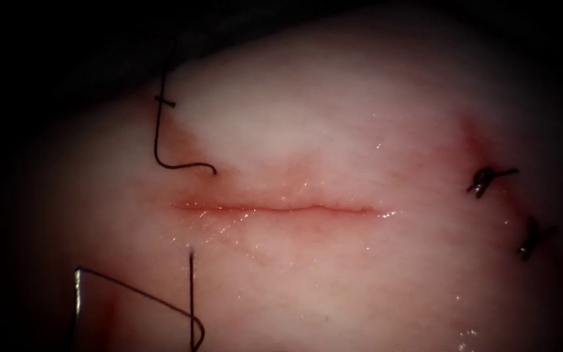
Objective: Wound Closure
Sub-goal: With the right grasper, pull the suture through the tissue until a short tail remains.
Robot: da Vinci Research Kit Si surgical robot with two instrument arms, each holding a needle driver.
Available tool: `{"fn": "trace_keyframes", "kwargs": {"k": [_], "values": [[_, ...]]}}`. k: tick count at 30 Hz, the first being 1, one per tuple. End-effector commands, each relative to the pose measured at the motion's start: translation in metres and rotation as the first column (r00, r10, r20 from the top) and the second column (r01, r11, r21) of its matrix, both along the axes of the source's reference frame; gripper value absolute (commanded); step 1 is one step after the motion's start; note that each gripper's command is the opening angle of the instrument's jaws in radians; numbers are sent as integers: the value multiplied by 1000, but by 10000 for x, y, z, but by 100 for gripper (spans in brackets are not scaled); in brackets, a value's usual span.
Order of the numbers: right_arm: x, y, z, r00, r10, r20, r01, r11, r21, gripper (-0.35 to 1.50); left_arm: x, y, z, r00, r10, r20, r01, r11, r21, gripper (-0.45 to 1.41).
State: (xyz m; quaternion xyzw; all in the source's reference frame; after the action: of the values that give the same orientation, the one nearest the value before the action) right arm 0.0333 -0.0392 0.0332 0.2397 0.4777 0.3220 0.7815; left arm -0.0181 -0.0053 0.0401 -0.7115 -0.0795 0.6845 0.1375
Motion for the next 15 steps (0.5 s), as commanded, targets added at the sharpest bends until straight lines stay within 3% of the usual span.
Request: {"fn": "trace_keyframes", "kwargs": {"k": [1,3,4,5,6,7,10,15], "values": [[16,11,-7,1000,0,-29,-1,1000,-20,-35,-4,9,2,1000,0,1,0,1000,-2,-45],[16,15,-7,999,-2,-48,1,1000,-27,-35,-3,10,0,1000,0,1,0,1000,0,-45],[16,20,-7,998,10,-64,-11,1000,-25,-16,-2,12,-1,1000,0,2,0,1000,3,-45],[14,26,-6,996,25,-80,-28,999,-37,31,0,14,-3,1000,2,-1,-2,1000,7,-45],[10,41,-3,994,38,-107,-47,995,-83,110,6,20,-5,1000,-11,-7,11,1000,15,-45],[7,49,-2,992,43,-115,-55,993,-103,126,11,25,-6,1000,-27,-12,28,999,22,-45],[-2,70,3,990,44,-132,-63,987,-148,138,30,39,-8,995,-95,-22,96,994,43,-45],[-12,84,7,990,28,-136,-52,983,-177,140,67,58,-9,983,-180,-46,182,983,25,-45]]}}
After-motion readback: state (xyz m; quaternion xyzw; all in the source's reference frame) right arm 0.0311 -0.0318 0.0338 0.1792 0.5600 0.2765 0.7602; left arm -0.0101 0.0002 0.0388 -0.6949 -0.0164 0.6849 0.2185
